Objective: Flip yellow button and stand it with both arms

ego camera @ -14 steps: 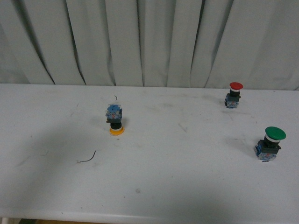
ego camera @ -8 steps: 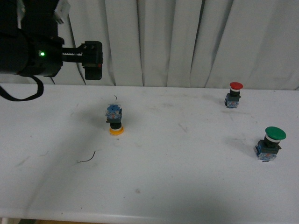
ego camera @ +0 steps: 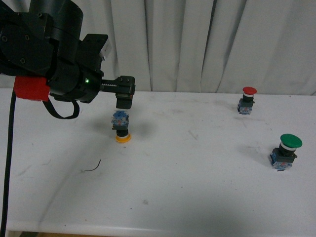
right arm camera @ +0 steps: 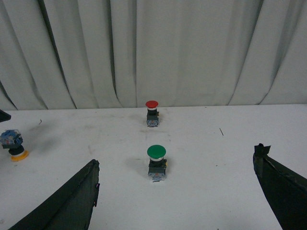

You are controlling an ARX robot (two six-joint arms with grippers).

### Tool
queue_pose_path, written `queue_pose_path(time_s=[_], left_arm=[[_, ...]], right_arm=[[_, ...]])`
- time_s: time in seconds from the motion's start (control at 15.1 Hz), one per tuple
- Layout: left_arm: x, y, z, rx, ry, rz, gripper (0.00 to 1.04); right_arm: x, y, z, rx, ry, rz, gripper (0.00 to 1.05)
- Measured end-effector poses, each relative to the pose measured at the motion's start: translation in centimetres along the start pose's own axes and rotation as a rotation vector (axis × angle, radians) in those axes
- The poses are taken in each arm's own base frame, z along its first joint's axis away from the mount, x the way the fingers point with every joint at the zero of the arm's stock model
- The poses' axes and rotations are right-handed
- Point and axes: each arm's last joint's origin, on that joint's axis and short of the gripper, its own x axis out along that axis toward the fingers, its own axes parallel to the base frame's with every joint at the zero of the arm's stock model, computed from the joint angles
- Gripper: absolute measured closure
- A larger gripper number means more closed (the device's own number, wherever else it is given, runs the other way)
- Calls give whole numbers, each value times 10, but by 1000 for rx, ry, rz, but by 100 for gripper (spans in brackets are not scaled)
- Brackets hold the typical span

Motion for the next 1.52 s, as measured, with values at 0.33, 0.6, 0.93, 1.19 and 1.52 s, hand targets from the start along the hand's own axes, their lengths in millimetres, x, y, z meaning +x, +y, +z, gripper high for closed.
queue_pose_path(time_s=[0.33, 0.6, 0.93, 1.19, 1.52], left_arm=[[17, -2, 1, -39, 87, -5, 7], [33, -11, -12, -35, 152, -16, 7], [42, -23, -13, -7, 157, -12, 7], [44, -23, -16, 3, 173, 13, 36], [41, -25, -13, 9, 180, 10, 70]], right_arm=[[0, 0, 0, 0, 0, 0, 6], [0, 0, 0, 0, 0, 0, 6], [0, 0, 0, 0, 0, 0, 6], [0, 0, 0, 0, 0, 0, 6], [0, 0, 0, 0, 0, 0, 6]])
